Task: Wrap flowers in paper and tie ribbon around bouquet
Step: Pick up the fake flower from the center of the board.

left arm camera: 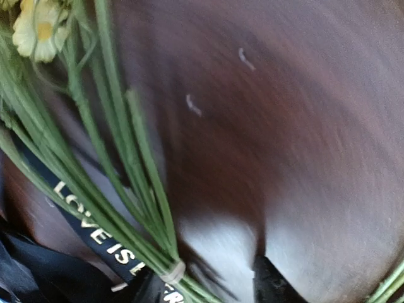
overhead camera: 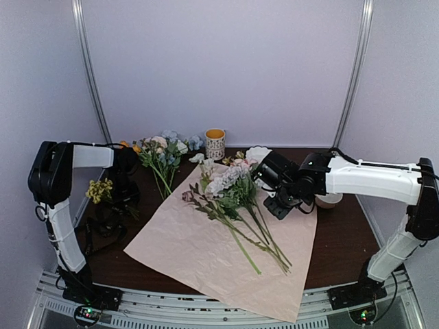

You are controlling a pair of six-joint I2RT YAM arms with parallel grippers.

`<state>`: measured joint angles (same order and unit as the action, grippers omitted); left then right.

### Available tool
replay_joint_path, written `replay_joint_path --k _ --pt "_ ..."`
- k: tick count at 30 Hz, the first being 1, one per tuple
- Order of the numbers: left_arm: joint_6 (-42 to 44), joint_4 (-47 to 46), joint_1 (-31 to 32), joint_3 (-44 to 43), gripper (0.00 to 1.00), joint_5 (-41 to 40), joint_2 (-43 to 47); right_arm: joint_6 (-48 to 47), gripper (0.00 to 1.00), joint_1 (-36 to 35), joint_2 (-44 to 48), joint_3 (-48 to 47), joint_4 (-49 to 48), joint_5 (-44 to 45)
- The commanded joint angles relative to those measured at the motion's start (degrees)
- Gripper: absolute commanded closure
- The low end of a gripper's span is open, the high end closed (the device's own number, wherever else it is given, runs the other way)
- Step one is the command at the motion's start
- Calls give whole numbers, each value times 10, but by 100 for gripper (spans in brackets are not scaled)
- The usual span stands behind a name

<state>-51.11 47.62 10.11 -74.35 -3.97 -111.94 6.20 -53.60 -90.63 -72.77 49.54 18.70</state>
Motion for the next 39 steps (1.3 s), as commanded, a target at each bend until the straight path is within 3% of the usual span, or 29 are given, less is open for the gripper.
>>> replay_joint_path --k 1,4,6,16,26,28,34,36,39 --pt "2 11 31 38 69 36 -22 7 62 2 32 18 -4 18" --pt "17 7 43 52 92 27 -8 3 62 2 31 18 -2 18" --pt "38 6 54 62 100 18 4 -1 62 2 27 16 -1 18" --pt "67 -18 97 143 100 -17 104 -9 62 2 13 -10 5 15" --pt "172 -123 142 85 100 -128 308 -4 60 2 13 -56 6 -13" --pt "209 -160 159 89 100 -115 342 -4 60 2 16 -70 2 -20" --pt "266 -334 193 136 100 47 438 -48 58 1 32 -139 -59 -124" --pt "279 -370 215 147 100 68 467 -57 55 2 39 -160 -110 -204" --pt "296 -395 242 158 100 91 499 -31 48 2 43 -153 -268 -331"
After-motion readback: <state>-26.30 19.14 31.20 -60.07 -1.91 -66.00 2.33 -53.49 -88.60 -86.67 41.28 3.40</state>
